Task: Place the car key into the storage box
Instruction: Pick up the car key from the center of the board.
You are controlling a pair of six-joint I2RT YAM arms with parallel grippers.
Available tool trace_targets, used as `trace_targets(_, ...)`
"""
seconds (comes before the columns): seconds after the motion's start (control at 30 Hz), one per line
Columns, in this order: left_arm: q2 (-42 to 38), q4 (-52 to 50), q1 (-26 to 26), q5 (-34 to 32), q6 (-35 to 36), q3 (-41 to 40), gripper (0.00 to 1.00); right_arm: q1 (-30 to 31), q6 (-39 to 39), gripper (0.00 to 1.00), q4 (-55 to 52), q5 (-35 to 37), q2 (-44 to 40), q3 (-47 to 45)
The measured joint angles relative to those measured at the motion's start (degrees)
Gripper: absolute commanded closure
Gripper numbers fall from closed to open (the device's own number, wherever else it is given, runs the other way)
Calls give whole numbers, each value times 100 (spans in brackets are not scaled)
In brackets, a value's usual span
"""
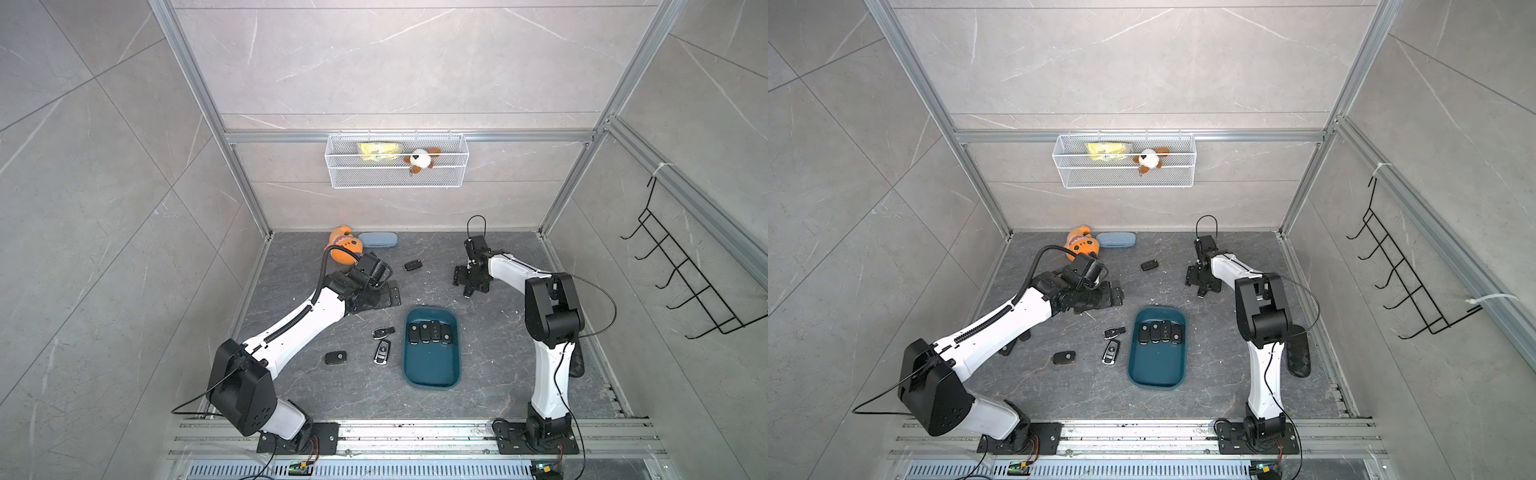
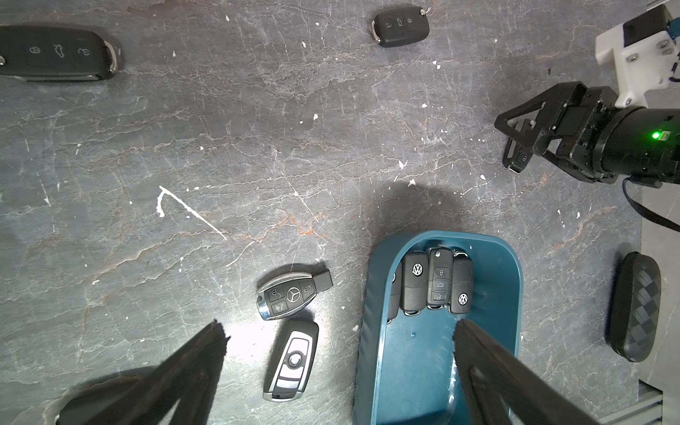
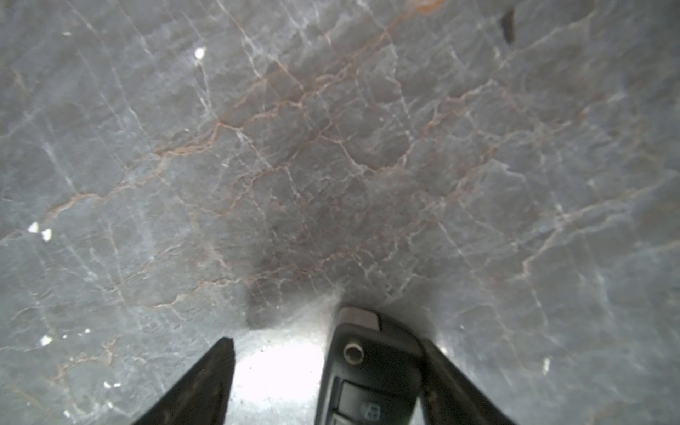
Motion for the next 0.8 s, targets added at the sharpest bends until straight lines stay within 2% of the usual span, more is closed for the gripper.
trace_targets(0.2,-249,17,0,7,-74,-153,0,4,0,52,-76,101,11,4)
trace_targets(0.37,-426,35,0,7,-109,-319,0,31,15,59,-52,144,-33,-92)
trace_targets(0.43,-472,35,0,9,-122,-372,0,52,24,65,-33,164,-127,-216)
trace_targets(0.6,-544,50,0,118,-133,-479,0,125,125,66,-72,179,-542,-693)
trace_targets(0.8,-603,140,0,299,-125,-581,0,271,297,66,-109,232,-1443,-1226)
